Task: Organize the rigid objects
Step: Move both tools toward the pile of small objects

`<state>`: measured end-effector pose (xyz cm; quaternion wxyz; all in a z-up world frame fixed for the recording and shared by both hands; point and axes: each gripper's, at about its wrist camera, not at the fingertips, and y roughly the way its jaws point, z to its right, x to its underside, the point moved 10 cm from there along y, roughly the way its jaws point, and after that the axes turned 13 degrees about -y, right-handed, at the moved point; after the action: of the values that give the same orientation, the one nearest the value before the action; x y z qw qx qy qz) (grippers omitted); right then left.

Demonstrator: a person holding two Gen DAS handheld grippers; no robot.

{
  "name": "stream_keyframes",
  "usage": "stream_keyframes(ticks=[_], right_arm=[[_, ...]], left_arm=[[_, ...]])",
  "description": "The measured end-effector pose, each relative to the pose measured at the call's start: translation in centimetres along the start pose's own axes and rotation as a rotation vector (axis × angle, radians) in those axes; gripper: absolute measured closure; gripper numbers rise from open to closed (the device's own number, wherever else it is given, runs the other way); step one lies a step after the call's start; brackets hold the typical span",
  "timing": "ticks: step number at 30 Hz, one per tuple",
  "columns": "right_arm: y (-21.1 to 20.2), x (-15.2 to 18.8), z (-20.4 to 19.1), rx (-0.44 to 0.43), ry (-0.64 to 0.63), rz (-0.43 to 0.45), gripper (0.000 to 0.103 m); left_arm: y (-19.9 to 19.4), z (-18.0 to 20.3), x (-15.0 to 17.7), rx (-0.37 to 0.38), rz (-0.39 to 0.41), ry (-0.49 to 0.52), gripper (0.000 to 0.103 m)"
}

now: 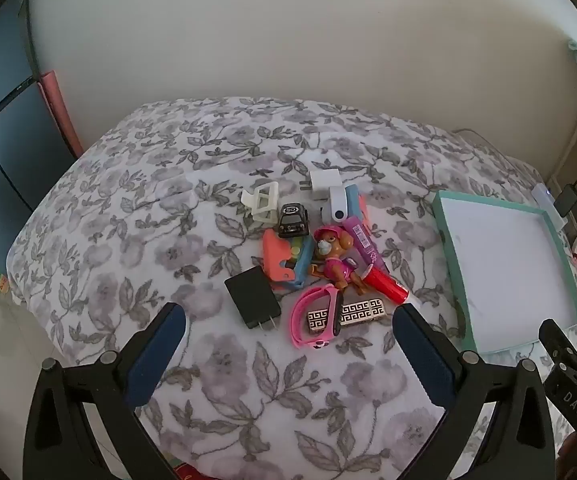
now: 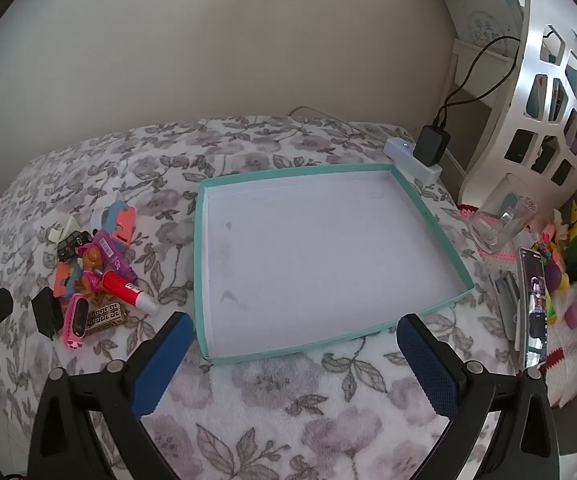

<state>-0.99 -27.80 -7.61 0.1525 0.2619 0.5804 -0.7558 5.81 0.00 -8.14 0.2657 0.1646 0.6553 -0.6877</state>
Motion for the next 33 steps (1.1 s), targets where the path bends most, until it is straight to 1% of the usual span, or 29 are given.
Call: stream_keyframes(ticks=[4,10,17,33], right_arm=[[-0.07,0.03,0.11,0.006,-0.005,-0.001,0.0],[-0.13,0.01,0.02,0.005,0.003,0.001,0.0],[-0.14,-0.03,0.25,-0.001,0.01,0.004,0.0],[-0.38,-0.1,-0.02,0.001,0.004,0.01,0.0]], left_arm=[[-0.01,0.07,-0.03,0.009,0.005,-0.004,0.0],[-0.27,-0.3,-0.4,-0.006,0.007,0.0,0.0],[-0.03,-0.24,-0.07,-0.026,0.012,0.005,0.0],[0.21,-0.55,0.09,-0.046,0.004,0.006,0.0]])
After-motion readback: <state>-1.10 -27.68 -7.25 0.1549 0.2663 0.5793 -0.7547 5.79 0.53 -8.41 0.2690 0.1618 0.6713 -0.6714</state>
